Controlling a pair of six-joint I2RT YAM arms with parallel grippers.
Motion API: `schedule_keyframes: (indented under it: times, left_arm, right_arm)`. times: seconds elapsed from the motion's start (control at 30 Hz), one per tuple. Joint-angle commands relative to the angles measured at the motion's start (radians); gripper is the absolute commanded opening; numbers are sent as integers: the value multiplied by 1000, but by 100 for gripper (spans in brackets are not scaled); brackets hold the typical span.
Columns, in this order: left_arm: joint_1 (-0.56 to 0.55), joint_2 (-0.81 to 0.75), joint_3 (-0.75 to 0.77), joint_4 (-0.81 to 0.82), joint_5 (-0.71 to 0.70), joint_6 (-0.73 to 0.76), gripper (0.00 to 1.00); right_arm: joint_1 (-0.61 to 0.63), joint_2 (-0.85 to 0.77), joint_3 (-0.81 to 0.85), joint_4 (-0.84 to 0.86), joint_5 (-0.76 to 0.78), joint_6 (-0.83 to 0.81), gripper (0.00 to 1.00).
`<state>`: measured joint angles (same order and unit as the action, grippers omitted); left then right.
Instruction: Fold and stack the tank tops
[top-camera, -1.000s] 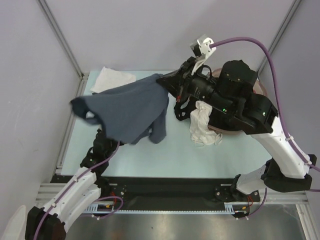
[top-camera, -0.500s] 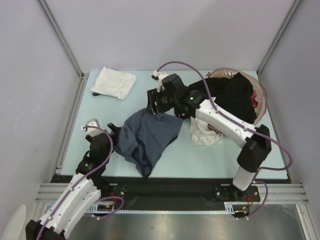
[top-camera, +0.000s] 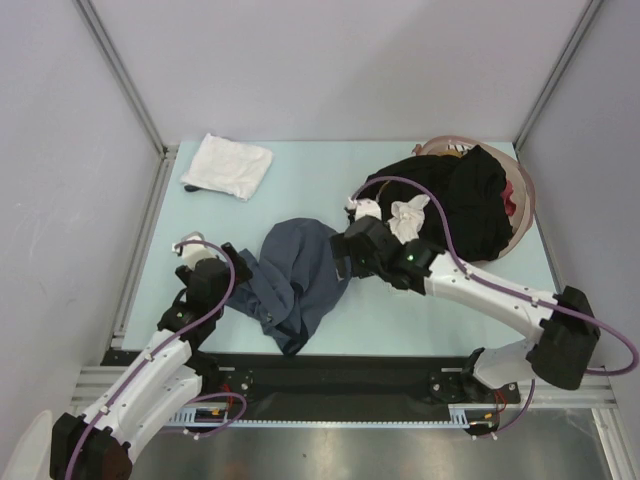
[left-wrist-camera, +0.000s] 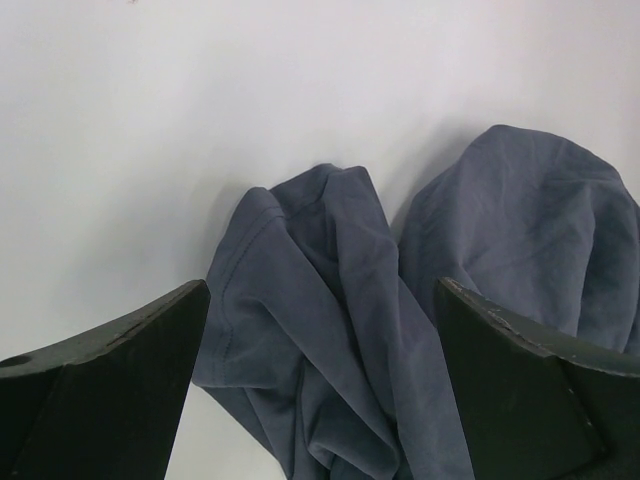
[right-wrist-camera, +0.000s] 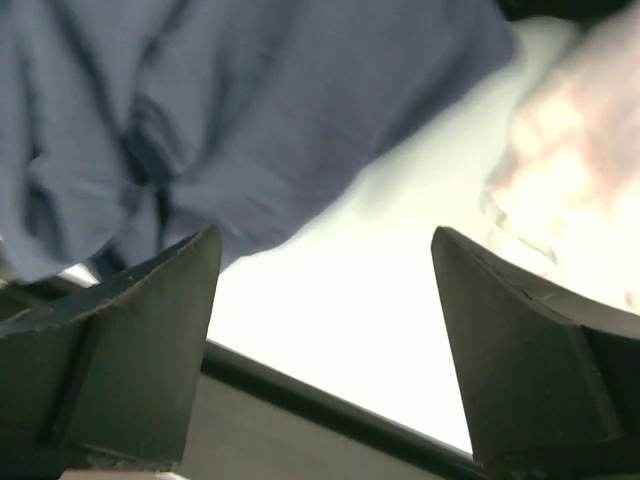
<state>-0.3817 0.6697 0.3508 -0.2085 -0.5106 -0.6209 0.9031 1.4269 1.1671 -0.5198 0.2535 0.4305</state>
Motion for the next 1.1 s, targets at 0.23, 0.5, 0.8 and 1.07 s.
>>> schedule_keyframes:
  times: [0.23,0.5,0.8,1.07]
  left_arm:
    - [-6,18,31,64,75,21,100]
    - [-6,4,22,78,83,33,100]
    - [-6,7,24,84,96,39,100]
    - [-5,5,22,92,103,49,100]
  right_arm:
    - [42,-183,-345,-20,490,289,99]
    - [-82,-33,-435,210,514,274,98]
    - [-155,185,-350,372,463,211,45]
    - [-6,139,-123,348,501,73,0]
